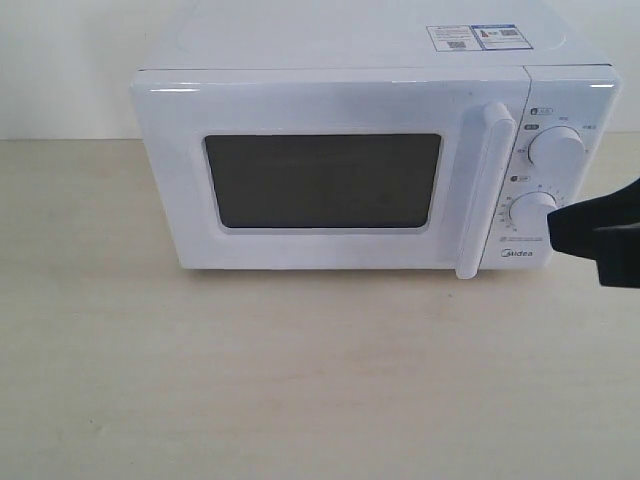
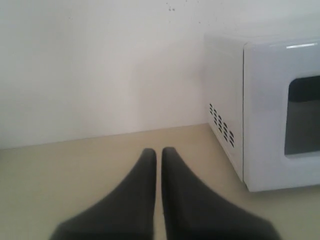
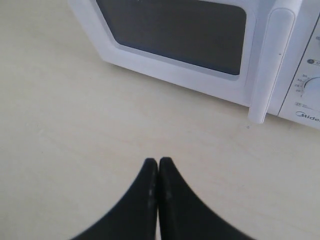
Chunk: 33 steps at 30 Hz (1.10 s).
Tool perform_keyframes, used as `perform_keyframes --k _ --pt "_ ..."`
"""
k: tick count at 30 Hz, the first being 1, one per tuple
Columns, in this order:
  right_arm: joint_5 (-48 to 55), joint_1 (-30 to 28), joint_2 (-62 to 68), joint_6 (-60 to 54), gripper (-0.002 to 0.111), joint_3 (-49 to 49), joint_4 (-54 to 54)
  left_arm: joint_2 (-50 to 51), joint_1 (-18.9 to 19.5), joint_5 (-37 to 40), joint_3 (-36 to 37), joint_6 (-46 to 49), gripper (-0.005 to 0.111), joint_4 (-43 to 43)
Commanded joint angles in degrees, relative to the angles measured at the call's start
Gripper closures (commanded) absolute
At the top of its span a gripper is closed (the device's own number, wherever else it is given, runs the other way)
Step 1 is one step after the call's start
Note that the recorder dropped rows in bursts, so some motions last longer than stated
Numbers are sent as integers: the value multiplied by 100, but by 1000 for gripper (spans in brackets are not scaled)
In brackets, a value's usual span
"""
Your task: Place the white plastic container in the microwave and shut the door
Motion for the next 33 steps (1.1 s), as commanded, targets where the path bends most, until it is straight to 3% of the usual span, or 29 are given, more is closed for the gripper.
perform_keyframes --k 1,9,14,18,33 --pt "0 -13 -29 -6 108 -30 -24 -24 0 454 30 12 102 -27" --pt "0 -13 -29 -6 108 -30 -24 -24 10 1189 30 -323 102 443" --pt "0 -13 -29 -6 108 -30 -24 -24 10 1124 30 -1843 102 1555" --pt "0 -13 -29 -6 108 -30 -24 -24 10 1117 30 -3036 102 1926" --pt "0 -13 -29 -6 108 -30 -24 -24 10 1142 30 -3051 102 2184"
